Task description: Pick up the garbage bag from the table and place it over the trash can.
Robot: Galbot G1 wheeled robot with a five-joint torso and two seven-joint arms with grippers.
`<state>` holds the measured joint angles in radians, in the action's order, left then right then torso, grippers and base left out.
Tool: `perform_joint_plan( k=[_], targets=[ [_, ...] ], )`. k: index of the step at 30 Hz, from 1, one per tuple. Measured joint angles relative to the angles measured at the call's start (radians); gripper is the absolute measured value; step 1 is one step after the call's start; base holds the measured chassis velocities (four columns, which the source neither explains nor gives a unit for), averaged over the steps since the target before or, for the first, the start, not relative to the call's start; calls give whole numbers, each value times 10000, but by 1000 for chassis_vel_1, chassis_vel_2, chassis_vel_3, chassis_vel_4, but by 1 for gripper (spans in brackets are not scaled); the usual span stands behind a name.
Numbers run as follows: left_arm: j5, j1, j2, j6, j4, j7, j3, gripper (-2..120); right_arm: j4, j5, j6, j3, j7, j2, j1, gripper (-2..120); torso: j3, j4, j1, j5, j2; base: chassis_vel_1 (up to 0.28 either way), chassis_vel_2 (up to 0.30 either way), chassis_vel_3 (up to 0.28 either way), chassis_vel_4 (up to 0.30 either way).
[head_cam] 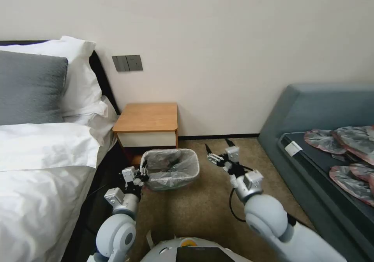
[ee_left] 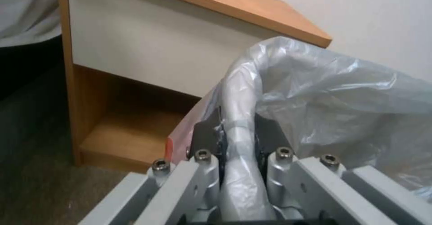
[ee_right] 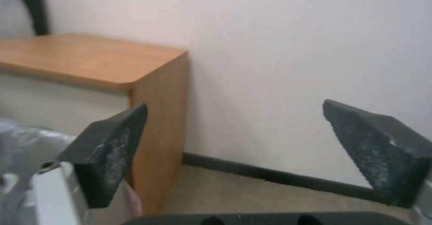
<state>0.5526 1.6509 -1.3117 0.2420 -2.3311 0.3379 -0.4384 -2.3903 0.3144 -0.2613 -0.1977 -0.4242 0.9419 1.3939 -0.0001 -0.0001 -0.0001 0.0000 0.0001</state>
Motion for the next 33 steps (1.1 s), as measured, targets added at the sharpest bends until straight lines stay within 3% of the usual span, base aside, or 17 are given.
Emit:
perform_joint_plan(
  k=[6,9,19,33],
  targets=[
    [-185,234,60,-19,57,-92,144,7,-20,-1816,938,-849,537,1605,1586,100,-1,-1,0,-1,0,0,0,0,0],
    [-387,392,64,-41,160,-86,372,7,-85,-2206,1197,-1043,587,2050,2023,100,0,-1,0,-2,-1,0,0,0,0],
    [-910,627,-136,-349,891,-45,1090,7,-180,-2385,1389,-1159,529,2224,2148,100,0,1,1,1,-1,0,0,0,0],
    [-1125,401,-359,-1229,2173,50,1294,7,-175,-1969,1343,-1030,373,2211,1967,100,0,1,1,-1,0,0,0,0,0]
  ],
)
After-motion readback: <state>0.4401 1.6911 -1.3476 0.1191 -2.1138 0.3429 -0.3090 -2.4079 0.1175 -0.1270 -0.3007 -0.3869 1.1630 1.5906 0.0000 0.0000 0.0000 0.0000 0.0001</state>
